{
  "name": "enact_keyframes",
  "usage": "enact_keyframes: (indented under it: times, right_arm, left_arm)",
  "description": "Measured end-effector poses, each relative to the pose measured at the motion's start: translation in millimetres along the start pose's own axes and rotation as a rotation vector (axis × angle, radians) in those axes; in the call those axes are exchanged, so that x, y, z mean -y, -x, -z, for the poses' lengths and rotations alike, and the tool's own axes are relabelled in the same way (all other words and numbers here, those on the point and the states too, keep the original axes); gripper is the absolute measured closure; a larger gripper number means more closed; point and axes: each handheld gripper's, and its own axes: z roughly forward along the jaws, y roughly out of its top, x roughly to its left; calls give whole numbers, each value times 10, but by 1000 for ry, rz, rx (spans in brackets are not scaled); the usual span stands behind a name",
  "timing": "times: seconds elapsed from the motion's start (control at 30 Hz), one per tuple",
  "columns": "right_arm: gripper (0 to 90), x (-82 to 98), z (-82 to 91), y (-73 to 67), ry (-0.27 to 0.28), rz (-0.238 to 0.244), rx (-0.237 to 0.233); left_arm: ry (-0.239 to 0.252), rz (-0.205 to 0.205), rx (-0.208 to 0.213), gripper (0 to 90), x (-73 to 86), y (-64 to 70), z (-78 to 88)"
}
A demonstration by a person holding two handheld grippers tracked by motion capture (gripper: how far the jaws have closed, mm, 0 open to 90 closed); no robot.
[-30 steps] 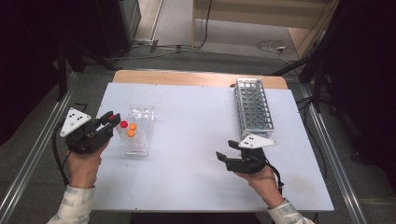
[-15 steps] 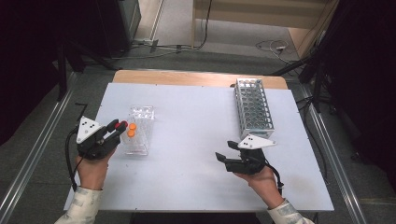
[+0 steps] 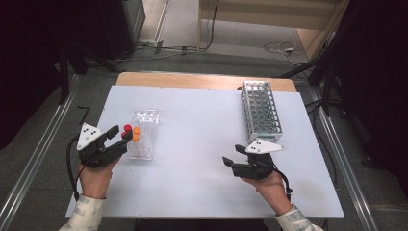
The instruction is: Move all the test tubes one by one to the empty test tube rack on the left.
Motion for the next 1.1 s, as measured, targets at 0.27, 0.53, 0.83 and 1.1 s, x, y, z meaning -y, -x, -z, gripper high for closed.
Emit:
enact_keyframes:
  times: [0.27,0.53,0.83,1.1]
  right_arm:
    - [335,30,2,89,8,-26,35]
    - [333,72,86,176,33,-53,77]
    - [298,203,261,329,55,-76,147]
    - [280,365,473,494,62,-108,210]
  left_arm:
    - [23,25,6,290,-22,42,143]
    - [0,43,18,192,62,45,189]
    - [-25,61,-21,140,260,26,235]
    - [-10,80,-57,130,346,-34,267]
